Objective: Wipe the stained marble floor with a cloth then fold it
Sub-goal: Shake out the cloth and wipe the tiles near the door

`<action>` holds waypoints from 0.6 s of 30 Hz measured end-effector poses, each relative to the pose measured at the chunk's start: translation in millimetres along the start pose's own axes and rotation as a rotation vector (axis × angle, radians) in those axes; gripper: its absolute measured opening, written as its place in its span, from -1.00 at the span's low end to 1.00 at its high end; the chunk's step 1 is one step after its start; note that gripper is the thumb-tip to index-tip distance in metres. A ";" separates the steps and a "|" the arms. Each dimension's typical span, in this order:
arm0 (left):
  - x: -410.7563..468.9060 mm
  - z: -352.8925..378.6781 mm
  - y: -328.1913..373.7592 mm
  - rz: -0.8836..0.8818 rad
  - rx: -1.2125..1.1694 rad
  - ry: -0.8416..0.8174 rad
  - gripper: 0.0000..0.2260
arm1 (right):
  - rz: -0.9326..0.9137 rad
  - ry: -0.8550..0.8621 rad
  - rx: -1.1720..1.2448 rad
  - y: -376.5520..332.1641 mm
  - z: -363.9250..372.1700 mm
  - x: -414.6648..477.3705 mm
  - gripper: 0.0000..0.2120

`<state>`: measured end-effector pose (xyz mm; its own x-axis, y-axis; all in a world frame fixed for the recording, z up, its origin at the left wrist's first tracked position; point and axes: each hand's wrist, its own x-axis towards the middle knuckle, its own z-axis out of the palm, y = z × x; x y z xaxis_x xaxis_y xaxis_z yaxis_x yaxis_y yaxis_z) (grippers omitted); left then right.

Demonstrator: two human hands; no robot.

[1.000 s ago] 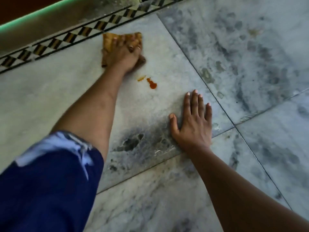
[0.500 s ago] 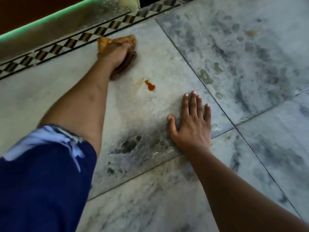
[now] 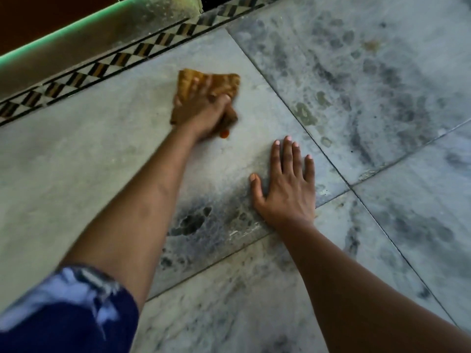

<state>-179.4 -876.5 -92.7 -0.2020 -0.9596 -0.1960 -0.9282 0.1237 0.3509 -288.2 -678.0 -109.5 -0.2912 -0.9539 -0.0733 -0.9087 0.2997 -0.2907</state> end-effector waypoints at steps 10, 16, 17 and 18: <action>-5.2 -10.5 -50.6 0.053 0.349 0.016 -0.45 | 0.006 -0.013 -0.019 0.3 0.7 0.0 -0.28; -39.8 18.2 -11.0 0.313 0.341 0.047 -0.49 | 0.000 -0.010 -0.027 -0.1 -0.3 0.7 -0.28; -61.2 18.1 -22.5 0.438 0.343 0.038 -0.48 | 0.000 -0.012 -0.028 0.0 -0.7 0.6 -0.28; -79.7 15.5 -39.3 0.528 0.344 0.025 -0.48 | 0.001 -0.012 -0.027 0.2 -0.9 0.7 -0.28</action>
<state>-131.7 -801.0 -105.0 -0.6571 -0.7519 -0.0536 -0.7534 0.6528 0.0787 -288.8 -678.6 -108.8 -0.2888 -0.9536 -0.0855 -0.9160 0.3011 -0.2650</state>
